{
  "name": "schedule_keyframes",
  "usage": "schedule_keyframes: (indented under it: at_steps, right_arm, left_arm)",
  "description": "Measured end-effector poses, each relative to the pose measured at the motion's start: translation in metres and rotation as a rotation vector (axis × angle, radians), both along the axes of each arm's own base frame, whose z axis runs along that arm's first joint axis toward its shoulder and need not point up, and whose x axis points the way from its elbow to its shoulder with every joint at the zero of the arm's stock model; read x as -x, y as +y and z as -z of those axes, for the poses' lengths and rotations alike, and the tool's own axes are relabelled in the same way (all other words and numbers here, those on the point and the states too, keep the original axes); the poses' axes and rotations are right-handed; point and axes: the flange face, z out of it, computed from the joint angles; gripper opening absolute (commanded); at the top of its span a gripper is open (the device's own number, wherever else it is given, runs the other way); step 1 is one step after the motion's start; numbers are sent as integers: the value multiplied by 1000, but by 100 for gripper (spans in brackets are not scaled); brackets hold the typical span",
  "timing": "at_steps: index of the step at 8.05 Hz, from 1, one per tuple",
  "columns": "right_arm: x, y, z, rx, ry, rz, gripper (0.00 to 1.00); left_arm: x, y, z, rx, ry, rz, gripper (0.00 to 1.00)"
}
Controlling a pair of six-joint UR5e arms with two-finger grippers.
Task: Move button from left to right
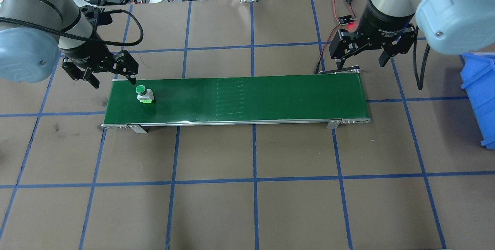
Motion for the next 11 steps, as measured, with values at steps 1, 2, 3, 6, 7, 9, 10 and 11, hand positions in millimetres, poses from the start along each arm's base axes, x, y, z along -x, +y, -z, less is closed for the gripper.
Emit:
schedule_keyframes:
  at_steps: [1,2,3,6,7,9,10,11]
  right_arm:
    - [0,0,0,0,0,0,100]
    - [0,0,1,-1,0,0,100]
    - [0,-1,1,-2,0,0,100]
    - [2,-4,1,9,0,4,100]
    - [2,-5,2,13,-1,6,100]
    - [2,-7,4,11,-2,11,100]
    - [2,-9,7,7,-4,12,100]
    - [1,-14,14,3,-15,13,100]
  left_arm:
    - [15,7,-14,23,-3,23,100]
    - [21,11,-22,38,-7,34,100]
    - [21,11,-25,44,-12,36,100]
    - [20,13,-29,50,-14,36,100]
    - [20,16,-34,57,-20,40,100]
    - [19,21,-38,60,-25,44,100]
    - [20,22,-38,59,-26,44,100]
    - [20,24,-38,57,-27,45,100]
